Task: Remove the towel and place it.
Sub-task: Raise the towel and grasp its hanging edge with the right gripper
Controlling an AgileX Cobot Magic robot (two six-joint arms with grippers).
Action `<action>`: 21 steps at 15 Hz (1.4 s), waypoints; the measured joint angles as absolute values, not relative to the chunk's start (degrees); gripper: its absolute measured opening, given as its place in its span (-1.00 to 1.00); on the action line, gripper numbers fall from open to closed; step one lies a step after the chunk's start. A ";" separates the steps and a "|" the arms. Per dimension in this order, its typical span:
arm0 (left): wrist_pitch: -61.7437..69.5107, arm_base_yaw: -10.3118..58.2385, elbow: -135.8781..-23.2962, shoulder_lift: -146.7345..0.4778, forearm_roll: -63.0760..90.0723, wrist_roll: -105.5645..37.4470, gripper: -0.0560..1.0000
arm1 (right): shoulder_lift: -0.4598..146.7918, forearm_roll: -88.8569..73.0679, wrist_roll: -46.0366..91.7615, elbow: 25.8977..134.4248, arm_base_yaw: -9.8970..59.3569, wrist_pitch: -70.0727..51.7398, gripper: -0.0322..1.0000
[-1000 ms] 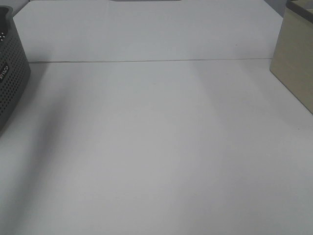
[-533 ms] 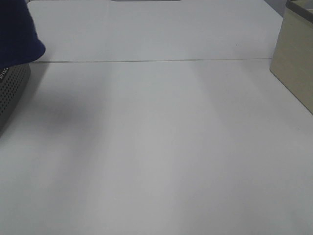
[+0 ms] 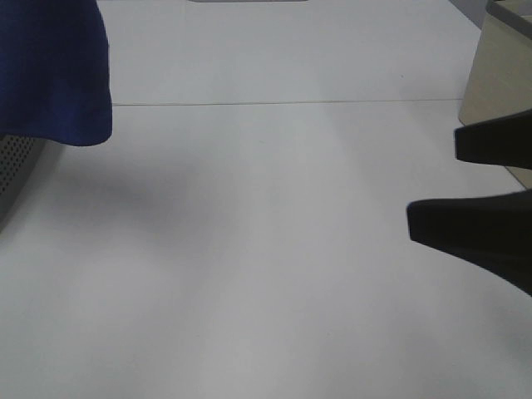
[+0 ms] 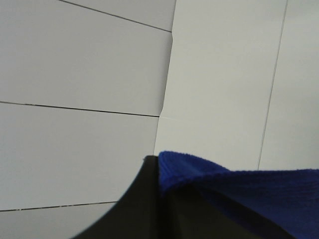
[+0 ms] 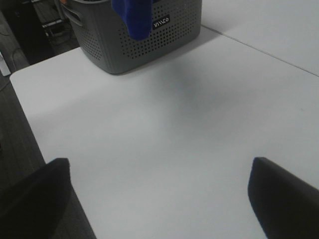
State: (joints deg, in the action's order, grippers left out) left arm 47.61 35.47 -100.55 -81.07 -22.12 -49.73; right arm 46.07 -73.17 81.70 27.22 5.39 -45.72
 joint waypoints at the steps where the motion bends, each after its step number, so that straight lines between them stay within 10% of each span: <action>1: 47.61 36.44 -100.55 -81.13 -22.12 -49.73 -0.89 | 51.45 -78.32 88.18 27.39 5.39 -45.95 0.86; 6: 47.44 40.39 -100.55 -81.47 -20.34 -49.73 -0.89 | 80.33 -98.38 120.38 30.42 5.39 -60.85 0.86; 21: 46.35 41.02 -100.55 -82.96 -14.90 -49.73 -0.89 | 112.87 -99.64 115.62 68.58 25.27 -60.79 0.86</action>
